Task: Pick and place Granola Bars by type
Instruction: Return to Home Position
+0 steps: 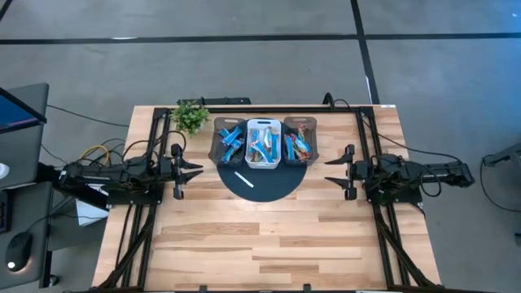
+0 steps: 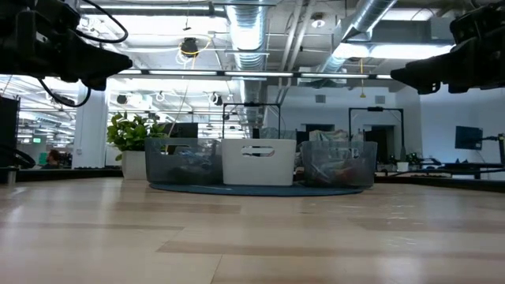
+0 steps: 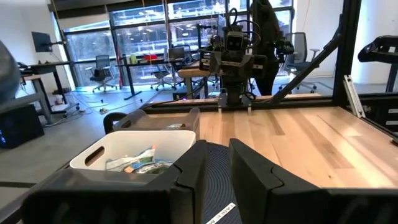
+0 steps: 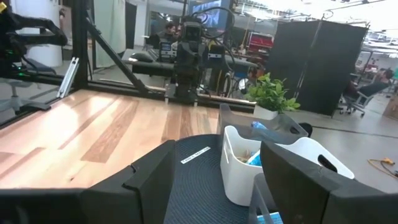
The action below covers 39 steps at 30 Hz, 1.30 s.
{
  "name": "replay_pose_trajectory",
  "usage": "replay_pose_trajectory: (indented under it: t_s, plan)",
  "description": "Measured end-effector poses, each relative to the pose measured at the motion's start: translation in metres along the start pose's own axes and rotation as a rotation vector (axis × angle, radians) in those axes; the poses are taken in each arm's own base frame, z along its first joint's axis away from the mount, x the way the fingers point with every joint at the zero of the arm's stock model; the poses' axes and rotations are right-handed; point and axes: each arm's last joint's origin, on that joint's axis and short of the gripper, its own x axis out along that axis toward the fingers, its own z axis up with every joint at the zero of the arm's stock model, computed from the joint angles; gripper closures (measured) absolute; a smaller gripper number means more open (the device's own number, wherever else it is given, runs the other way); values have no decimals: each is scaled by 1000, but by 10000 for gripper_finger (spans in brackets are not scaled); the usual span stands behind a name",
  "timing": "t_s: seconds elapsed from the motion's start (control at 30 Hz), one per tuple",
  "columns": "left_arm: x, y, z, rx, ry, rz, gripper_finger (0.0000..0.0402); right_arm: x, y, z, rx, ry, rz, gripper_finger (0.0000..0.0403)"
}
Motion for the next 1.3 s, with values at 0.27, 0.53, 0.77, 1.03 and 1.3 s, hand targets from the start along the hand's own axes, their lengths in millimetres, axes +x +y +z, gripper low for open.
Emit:
replay_pose_trajectory:
  t_s: [0.27,0.53,0.77,1.03,1.3]
  plan:
    - [0,0,0,0,0,0,338,0,0,0,0,0,-1,173]
    - [0,0,0,0,0,0,338,0,0,0,0,0,-1,173]
    - [0,0,0,-17,0,0,338,0,0,0,0,0,-1,173]
    - [0,0,0,-20,-1,0,338,0,0,0,0,0,-1,173]
    - [0,0,0,-20,-1,0,338,0,0,0,0,0,-2,173]
